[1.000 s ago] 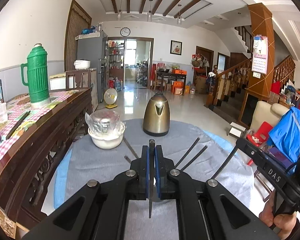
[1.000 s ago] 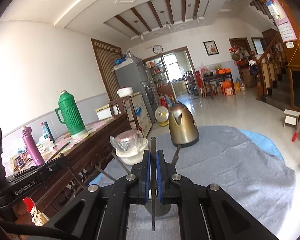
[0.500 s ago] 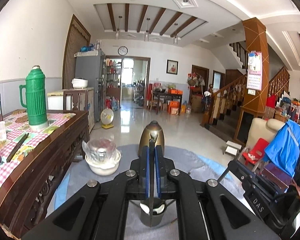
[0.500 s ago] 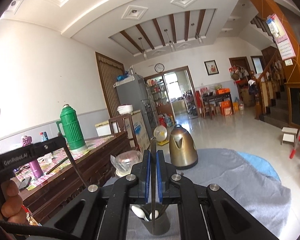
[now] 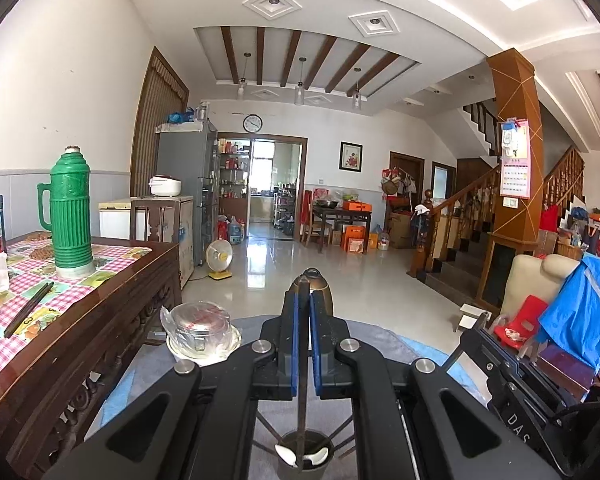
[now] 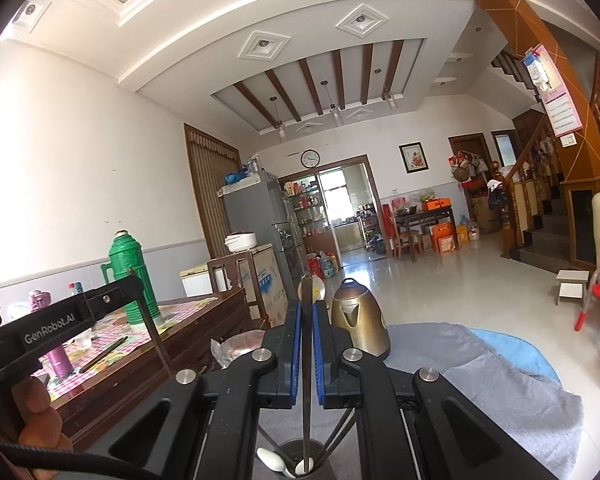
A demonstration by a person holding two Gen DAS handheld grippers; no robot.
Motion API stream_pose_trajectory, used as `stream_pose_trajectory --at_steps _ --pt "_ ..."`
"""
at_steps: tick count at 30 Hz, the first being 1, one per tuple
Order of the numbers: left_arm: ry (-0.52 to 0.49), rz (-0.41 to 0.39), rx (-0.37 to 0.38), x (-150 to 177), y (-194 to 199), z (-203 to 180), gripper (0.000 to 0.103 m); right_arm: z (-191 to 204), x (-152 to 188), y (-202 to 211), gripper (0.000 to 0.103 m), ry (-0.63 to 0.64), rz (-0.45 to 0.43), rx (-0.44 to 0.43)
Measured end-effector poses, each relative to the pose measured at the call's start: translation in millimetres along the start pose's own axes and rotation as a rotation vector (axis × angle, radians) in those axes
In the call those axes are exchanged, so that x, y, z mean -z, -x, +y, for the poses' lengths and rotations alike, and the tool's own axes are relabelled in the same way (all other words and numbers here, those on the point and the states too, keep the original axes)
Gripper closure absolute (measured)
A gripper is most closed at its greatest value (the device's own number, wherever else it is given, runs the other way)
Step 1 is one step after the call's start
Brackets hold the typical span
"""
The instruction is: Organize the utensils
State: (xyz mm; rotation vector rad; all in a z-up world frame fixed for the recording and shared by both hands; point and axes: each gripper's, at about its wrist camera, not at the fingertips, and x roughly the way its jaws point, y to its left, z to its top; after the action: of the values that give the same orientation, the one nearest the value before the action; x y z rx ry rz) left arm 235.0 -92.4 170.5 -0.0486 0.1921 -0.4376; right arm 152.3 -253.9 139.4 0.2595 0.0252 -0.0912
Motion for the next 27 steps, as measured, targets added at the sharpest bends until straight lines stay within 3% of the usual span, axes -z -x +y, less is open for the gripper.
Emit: stream_pose_trajectory --at_steps 13,27 --pt "0.027 -0.014 -0.018 7.9 -46.8 -4.2 0.097 -10.6 11.3 -34.1 0.097 -0.023 0.013 0.034" --pt "0.080 0.098 -0.097 41.9 -96.4 7.4 0.097 -17.7 35.8 -63.8 0.097 -0.036 0.085 0.041"
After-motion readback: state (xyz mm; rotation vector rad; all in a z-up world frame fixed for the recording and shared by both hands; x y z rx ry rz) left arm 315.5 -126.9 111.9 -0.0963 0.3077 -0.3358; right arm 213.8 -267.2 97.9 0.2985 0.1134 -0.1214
